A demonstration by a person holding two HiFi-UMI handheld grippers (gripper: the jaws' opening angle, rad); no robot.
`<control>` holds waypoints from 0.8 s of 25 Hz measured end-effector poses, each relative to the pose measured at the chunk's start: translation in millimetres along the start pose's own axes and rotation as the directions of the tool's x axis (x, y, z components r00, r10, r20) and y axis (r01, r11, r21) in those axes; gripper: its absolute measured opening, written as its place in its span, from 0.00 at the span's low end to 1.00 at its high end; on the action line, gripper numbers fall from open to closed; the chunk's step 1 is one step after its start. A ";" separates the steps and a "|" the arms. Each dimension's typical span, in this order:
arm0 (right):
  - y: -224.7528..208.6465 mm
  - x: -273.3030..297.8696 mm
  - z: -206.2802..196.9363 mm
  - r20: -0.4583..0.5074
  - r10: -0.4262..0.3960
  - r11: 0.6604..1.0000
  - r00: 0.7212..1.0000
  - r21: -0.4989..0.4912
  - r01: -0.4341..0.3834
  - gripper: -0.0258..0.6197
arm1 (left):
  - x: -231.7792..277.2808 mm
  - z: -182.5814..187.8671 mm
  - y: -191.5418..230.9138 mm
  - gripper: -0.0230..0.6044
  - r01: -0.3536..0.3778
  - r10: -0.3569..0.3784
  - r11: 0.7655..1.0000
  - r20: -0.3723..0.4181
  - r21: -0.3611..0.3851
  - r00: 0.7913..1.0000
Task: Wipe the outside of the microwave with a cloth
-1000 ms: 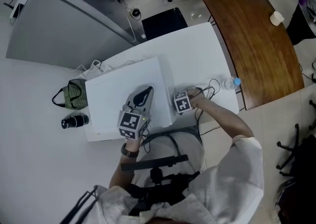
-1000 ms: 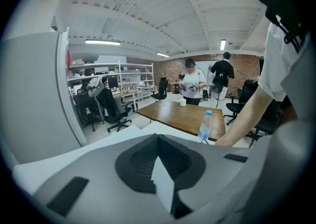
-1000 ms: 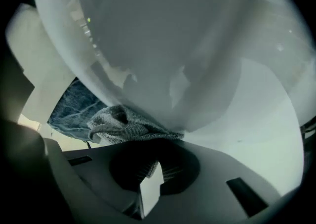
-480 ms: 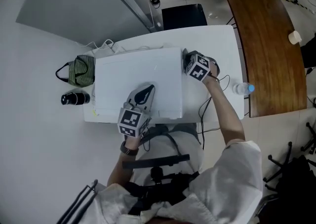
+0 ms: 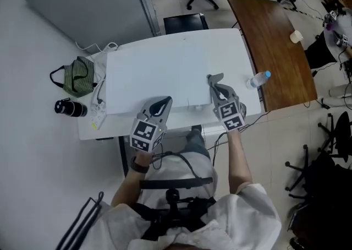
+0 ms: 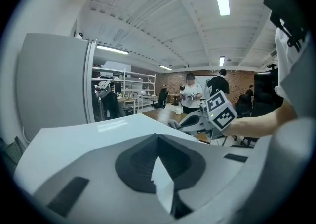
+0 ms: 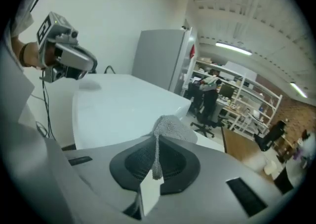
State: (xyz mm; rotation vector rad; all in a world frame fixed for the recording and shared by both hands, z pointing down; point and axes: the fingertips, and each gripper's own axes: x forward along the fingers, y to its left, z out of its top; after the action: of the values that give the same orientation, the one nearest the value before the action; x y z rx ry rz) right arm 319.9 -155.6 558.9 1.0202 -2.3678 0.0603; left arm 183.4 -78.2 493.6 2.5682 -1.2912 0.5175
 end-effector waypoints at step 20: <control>294.9 -137.0 138.5 0.318 -0.113 0.989 0.941 0.123 0.078 0.07 | -275.9 -41.9 -16.2 0.07 -0.215 0.226 0.974 0.193 -0.074 0.955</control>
State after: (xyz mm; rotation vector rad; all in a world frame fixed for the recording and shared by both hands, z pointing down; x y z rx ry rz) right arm 129.4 109.2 423.0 1.2806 -2.6283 -0.0171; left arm 35.3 147.1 419.7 2.4999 -1.6491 0.2618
